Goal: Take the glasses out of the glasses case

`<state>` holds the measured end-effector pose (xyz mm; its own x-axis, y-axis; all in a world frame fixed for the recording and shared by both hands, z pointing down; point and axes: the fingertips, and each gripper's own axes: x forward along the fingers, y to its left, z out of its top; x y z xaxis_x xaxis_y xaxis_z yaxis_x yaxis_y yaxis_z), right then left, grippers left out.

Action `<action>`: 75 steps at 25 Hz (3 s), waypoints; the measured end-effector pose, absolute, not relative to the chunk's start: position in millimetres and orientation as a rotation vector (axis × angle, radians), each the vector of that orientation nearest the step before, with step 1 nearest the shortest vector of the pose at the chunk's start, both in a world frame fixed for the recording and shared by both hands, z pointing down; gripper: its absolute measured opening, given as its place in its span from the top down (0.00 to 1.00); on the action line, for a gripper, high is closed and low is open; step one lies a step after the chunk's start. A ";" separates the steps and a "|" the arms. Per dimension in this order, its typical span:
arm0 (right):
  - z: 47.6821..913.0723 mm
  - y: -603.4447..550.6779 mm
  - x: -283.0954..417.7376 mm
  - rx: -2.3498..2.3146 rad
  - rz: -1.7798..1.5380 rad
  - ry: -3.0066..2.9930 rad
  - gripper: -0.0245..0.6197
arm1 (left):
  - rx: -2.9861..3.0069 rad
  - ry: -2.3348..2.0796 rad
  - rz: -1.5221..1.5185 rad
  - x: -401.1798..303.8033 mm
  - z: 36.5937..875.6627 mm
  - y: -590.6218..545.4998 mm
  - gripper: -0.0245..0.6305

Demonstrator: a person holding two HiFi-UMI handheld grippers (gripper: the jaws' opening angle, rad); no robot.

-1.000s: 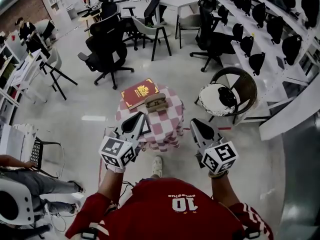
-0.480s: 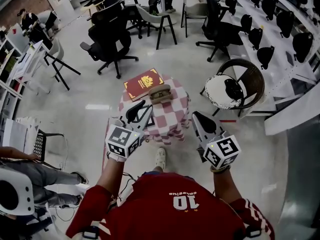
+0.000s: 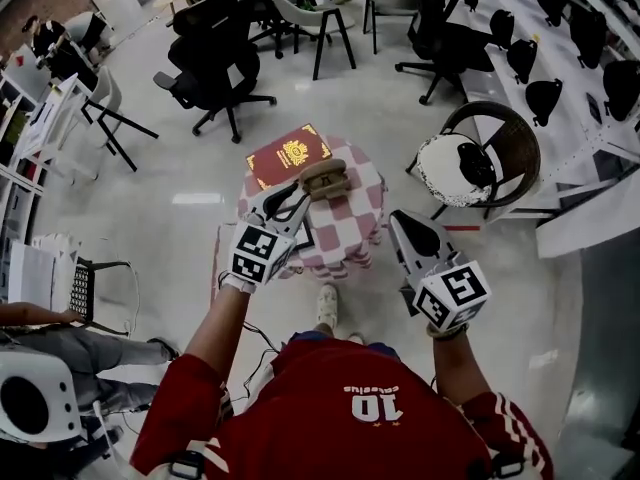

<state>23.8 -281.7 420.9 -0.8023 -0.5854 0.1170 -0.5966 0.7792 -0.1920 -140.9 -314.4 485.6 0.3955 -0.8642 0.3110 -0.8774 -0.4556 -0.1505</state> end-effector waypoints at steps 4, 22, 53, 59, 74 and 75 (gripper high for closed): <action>426.0 -298.6 12.6 0.983 0.357 -2.900 0.91 | 2.594 -1.554 0.650 -143.9 522.5 -345.8 0.80; 465.3 -351.5 -5.4 1.155 0.467 -2.751 0.92 | 2.482 -1.279 1.006 -164.0 685.5 -454.3 0.80; 520.1 -384.4 -13.9 1.259 0.533 -2.643 0.91 | 2.375 -1.134 1.300 -166.7 826.7 -520.3 0.80; 526.1 -384.4 -19.4 1.257 0.558 -2.632 0.92 | 2.363 -1.132 1.473 -168.1 839.6 -523.2 0.80; 528.6 -386.4 -15.3 1.281 0.606 -2.607 0.91 | 2.334 -1.148 1.646 -170.9 852.8 -523.9 0.93; 528.1 -386.8 -14.6 1.283 0.608 -2.606 0.92 | 2.341 -1.145 1.631 -170.3 850.9 -523.5 0.93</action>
<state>-14.6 -386.8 528.1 -0.6137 -0.7183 0.3278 -0.7892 0.5454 -0.2823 -170.3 -523.5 850.9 0.1603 -0.5310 0.8321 -0.6025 -0.7203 -0.3436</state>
